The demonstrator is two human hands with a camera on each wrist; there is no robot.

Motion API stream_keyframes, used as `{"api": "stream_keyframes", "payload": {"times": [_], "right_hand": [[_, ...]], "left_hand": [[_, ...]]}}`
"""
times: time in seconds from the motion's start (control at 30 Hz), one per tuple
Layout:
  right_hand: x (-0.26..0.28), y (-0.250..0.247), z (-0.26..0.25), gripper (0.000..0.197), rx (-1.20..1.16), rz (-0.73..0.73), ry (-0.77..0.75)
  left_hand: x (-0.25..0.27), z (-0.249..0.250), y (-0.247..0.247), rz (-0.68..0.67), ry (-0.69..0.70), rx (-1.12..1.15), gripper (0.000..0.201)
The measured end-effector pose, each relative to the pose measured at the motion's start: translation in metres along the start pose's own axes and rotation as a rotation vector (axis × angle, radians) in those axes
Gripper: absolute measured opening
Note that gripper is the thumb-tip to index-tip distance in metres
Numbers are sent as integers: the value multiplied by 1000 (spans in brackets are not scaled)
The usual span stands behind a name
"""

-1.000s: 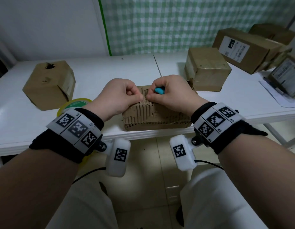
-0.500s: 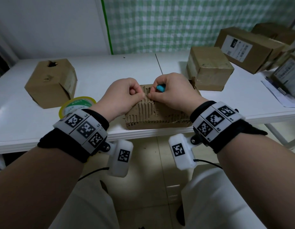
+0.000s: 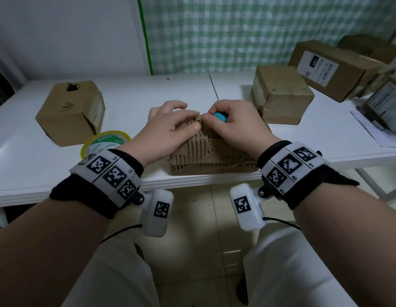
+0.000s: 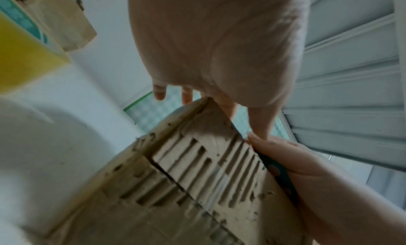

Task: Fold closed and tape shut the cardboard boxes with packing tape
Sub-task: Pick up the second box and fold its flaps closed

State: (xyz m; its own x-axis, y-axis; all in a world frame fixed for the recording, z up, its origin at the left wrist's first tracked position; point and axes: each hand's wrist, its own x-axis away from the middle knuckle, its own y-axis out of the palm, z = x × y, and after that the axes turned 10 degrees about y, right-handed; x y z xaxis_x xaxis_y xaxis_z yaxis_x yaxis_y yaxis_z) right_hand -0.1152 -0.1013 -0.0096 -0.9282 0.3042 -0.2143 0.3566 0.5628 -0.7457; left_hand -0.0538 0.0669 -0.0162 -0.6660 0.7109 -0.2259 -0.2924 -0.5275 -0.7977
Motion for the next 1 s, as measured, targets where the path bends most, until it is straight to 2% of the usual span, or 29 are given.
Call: {"api": "stream_keyframes", "payload": {"times": [0.07, 0.13, 0.23, 0.43, 0.57, 0.67, 0.73, 0.8, 0.87, 0.93, 0.97, 1.0], "right_hand": [[0, 1, 0, 20, 13, 19, -9], [1, 2, 1, 18, 15, 55, -16], [2, 3, 2, 15, -26, 117, -17], [-3, 0, 6, 15, -81, 182, 61], [-6, -7, 12, 20, -30, 216, 144], [-8, -14, 14, 20, -55, 273, 207], [-8, -16, 14, 20, -80, 289, 223], [-7, -18, 11, 19, -100, 294, 206], [-5, -20, 5, 18, -120, 310, 173], [-3, -19, -2, 18, -160, 314, 135], [-2, -17, -5, 18, -178, 305, 119], [-1, -16, -8, 17, -193, 288, 109]], "left_hand": [[4, -2, -1, -139, 21, 0, 63], [7, -5, 1, -221, 52, -78, 75], [5, -8, 1, -266, 98, -204, 73], [1, -10, -3, -374, 89, -330, 85], [1, -11, -3, -379, 100, -373, 74], [1, -12, -3, -343, 73, -381, 69], [0, -12, -3, -329, 55, -389, 72], [1, -9, -7, -317, 55, -300, 80], [4, -11, -20, -176, 12, -111, 70], [6, -21, -38, 74, -100, 35, 54], [8, -28, -46, 162, -172, 42, 53], [12, -36, -53, 186, -252, 14, 54]]}}
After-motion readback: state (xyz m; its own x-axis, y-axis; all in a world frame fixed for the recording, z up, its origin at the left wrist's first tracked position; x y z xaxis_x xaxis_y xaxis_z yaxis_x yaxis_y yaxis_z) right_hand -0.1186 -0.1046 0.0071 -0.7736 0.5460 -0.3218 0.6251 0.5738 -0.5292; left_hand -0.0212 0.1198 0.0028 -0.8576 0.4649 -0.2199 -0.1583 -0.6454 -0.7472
